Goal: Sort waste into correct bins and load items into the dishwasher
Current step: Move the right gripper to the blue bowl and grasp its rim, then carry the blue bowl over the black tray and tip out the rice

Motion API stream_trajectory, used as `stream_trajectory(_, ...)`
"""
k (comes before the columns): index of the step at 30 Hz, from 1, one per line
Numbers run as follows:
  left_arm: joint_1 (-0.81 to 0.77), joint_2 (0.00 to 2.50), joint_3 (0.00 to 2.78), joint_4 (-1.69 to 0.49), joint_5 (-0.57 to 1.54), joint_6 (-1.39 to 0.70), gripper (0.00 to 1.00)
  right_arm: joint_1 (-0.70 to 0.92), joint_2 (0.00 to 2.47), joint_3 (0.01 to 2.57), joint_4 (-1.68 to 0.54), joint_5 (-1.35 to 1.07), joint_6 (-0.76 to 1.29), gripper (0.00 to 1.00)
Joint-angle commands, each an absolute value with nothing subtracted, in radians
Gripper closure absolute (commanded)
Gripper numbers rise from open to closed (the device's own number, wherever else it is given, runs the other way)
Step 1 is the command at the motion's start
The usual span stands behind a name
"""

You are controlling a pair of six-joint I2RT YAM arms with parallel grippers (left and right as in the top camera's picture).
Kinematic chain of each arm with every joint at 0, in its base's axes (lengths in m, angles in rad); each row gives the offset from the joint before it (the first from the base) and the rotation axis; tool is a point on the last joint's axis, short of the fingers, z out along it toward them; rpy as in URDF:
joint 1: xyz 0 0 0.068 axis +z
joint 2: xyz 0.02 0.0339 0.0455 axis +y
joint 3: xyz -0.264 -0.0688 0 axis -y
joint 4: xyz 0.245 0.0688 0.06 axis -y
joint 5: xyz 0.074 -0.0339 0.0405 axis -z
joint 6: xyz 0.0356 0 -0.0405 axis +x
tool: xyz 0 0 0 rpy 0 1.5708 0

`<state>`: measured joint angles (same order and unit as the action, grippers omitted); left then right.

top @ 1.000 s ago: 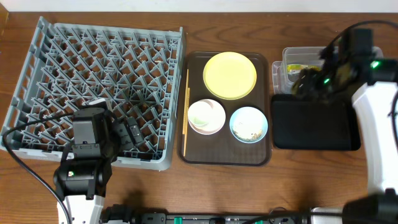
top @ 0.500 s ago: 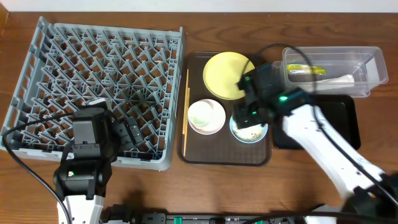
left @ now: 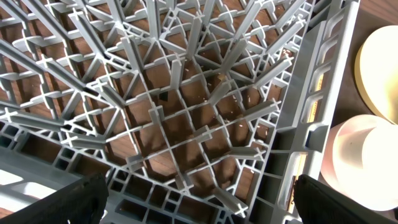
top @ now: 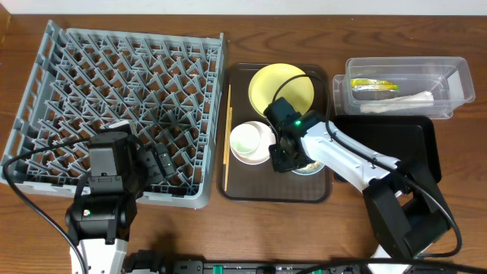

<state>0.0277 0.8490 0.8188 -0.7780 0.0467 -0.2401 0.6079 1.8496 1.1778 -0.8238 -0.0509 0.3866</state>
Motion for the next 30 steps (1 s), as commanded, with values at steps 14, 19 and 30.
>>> stream_trajectory(14, 0.024, 0.848, 0.837, -0.785, 0.049, -0.249, 0.02, 0.624, 1.84, 1.176, -0.82, 0.004, 0.448, 0.99)
stream_trajectory(19, 0.024, 0.848, 0.837, -0.785, 0.049, -0.249, 0.02, 0.622, 1.839, 1.19, -0.823, -0.001, 0.438, 0.99)
stream_trajectory(30, 0.024, 0.848, 0.837, -0.785, 0.049, -0.249, 0.02, 0.52, 1.686, 1.317, -0.902, -0.168, 0.365, 0.99)
